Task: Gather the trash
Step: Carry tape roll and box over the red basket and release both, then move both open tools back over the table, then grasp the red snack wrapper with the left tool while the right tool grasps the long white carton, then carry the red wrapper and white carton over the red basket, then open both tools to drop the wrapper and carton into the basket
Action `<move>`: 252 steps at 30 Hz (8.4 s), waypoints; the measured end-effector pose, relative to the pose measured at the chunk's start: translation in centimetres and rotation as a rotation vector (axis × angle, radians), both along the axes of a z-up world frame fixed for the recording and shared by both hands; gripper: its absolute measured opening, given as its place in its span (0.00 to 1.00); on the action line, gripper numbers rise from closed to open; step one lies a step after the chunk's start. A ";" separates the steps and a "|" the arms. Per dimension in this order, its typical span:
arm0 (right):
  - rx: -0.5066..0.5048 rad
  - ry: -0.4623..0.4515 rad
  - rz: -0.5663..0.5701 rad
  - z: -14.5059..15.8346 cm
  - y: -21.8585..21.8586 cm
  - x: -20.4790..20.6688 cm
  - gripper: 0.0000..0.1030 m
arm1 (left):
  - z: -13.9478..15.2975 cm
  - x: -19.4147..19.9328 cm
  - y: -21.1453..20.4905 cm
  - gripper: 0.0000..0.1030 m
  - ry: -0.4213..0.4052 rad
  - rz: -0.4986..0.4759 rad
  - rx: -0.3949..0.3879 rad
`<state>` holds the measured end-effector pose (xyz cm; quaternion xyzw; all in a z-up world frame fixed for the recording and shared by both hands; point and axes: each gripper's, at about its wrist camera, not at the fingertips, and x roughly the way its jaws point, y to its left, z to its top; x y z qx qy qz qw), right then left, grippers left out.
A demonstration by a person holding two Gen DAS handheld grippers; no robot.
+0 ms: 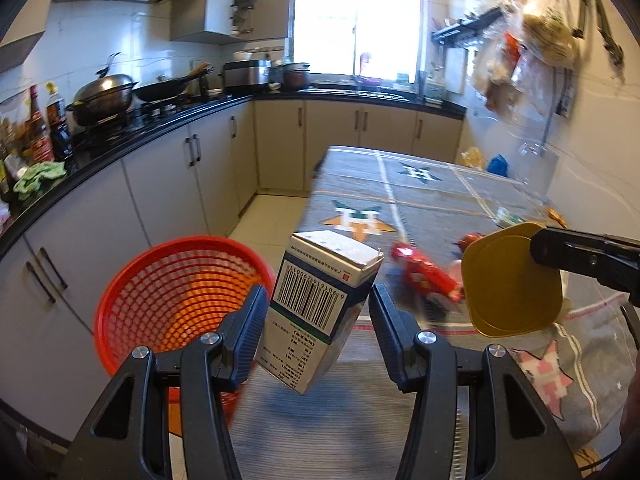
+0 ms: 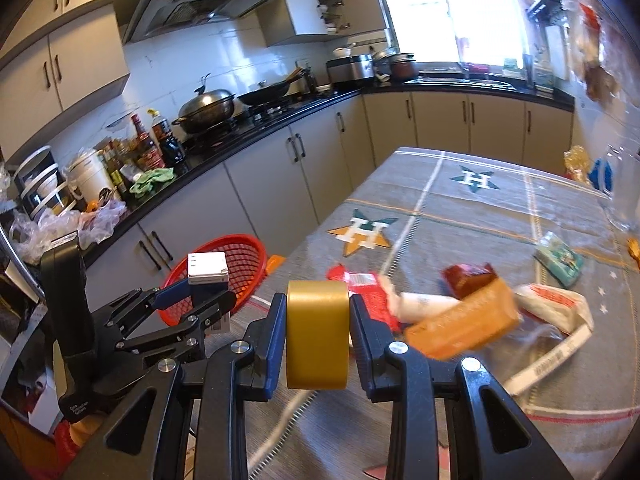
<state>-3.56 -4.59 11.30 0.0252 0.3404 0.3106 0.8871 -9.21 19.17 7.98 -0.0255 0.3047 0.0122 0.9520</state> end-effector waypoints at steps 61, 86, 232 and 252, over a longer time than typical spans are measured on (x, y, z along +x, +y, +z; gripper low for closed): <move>-0.044 -0.026 0.090 -0.4 14.8 4.1 0.69 | -4.3 2.4 11.9 0.59 0.071 0.268 0.012; -0.126 -0.111 -0.426 -0.6 -11.6 -2.8 0.93 | -1.5 3.1 -3.3 0.64 0.095 -0.059 -0.001; 0.012 0.250 0.133 -4.1 18.8 7.6 0.15 | -4.8 1.2 14.7 0.16 0.150 0.293 -0.155; 0.034 0.214 0.081 -2.8 12.7 5.7 0.22 | -2.8 -0.2 11.9 0.43 0.105 0.267 -0.097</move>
